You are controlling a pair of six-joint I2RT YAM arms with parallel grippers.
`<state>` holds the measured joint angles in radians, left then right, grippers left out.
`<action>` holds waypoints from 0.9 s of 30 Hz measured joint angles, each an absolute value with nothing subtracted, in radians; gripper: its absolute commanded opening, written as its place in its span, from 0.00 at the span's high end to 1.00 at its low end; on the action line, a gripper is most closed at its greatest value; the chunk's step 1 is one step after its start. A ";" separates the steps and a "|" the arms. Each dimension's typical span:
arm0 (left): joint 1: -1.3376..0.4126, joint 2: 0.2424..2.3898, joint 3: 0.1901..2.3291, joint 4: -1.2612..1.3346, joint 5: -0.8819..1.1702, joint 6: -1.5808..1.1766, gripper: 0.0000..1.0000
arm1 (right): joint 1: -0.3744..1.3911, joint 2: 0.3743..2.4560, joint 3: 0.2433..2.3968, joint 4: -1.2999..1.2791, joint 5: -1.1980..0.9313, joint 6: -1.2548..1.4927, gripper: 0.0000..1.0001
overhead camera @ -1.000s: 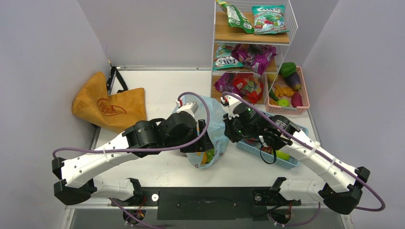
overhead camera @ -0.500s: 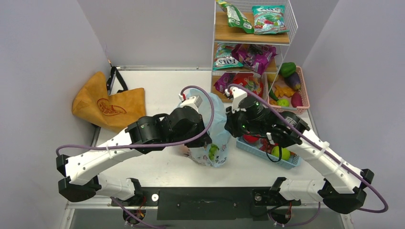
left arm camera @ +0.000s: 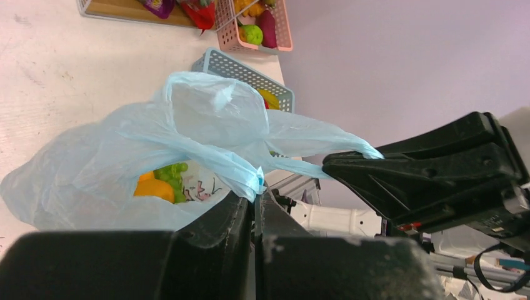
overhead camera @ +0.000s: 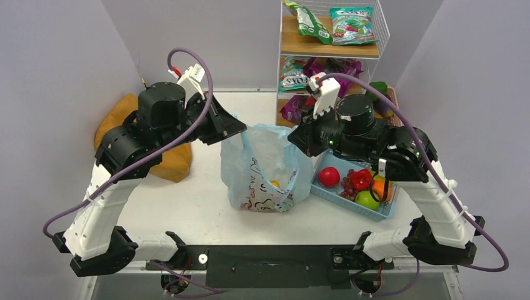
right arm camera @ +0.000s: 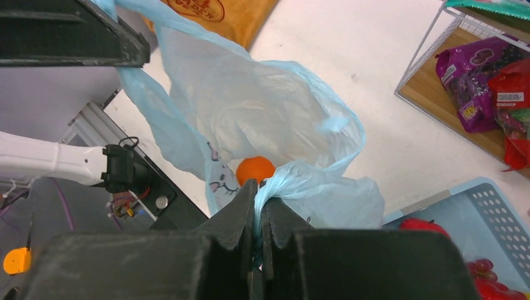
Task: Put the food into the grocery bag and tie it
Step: Adjust the grocery bag at the center of the board.
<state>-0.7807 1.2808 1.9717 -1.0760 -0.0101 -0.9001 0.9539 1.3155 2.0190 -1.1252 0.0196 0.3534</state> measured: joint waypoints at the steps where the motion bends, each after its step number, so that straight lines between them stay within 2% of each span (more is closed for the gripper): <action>1: -0.762 1.280 1.980 -1.076 0.014 -0.888 1.00 | 0.957 1.320 2.020 -1.129 0.019 0.352 1.00; 5: -0.739 1.278 1.955 -1.069 0.105 -0.849 1.00 | 0.964 1.340 1.997 -1.143 0.009 0.340 1.00; 16: -0.738 1.195 1.649 -0.962 0.317 -0.802 0.98 | 0.970 1.378 1.937 -1.147 -0.176 0.221 1.00; 21: -0.738 1.126 1.610 -0.951 0.359 -0.782 0.89 | 0.963 1.376 1.919 -1.145 -0.288 0.134 0.98; 23: -0.738 1.101 1.609 -0.948 0.368 -0.776 0.83 | 0.963 1.376 1.905 -1.137 -0.327 0.112 0.99; 27: -0.738 1.071 1.609 -0.950 0.366 -0.764 0.59 | 0.963 1.378 1.887 -1.121 -0.390 0.086 1.00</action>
<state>-0.7376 1.0714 1.6089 -0.9501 0.3664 -0.7639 0.9627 1.3777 1.8874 -1.1210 -0.3904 0.0864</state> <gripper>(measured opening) 0.256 0.007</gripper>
